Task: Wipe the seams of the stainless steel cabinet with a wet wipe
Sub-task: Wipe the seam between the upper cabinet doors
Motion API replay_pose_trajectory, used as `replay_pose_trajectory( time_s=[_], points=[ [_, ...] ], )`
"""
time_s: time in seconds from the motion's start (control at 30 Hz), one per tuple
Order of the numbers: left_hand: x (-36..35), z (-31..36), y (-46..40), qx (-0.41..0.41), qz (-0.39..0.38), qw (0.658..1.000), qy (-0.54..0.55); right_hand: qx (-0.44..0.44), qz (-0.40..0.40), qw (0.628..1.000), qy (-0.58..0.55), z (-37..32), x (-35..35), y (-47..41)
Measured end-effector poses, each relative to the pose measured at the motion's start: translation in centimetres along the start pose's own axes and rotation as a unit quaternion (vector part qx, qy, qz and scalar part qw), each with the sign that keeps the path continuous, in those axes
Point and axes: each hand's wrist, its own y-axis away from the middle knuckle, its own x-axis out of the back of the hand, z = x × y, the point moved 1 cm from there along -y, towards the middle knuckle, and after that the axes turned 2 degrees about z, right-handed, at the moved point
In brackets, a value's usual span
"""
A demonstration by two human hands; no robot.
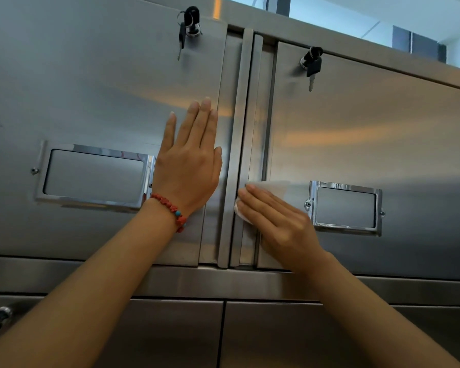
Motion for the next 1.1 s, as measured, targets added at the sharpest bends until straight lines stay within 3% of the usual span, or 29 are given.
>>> replay_pose_trajectory(
  time_s=[0.63,1.1],
  points=[
    [0.1,0.0,0.0,-0.005,0.014,1.0,-0.01,-0.045,0.015,0.999,0.016,4.3,-0.1,-5.5],
    [0.1,0.0,-0.1,-0.014,0.026,0.999,-0.013,0.005,0.002,0.998,0.056,4.9,-0.1,-5.4]
  ],
)
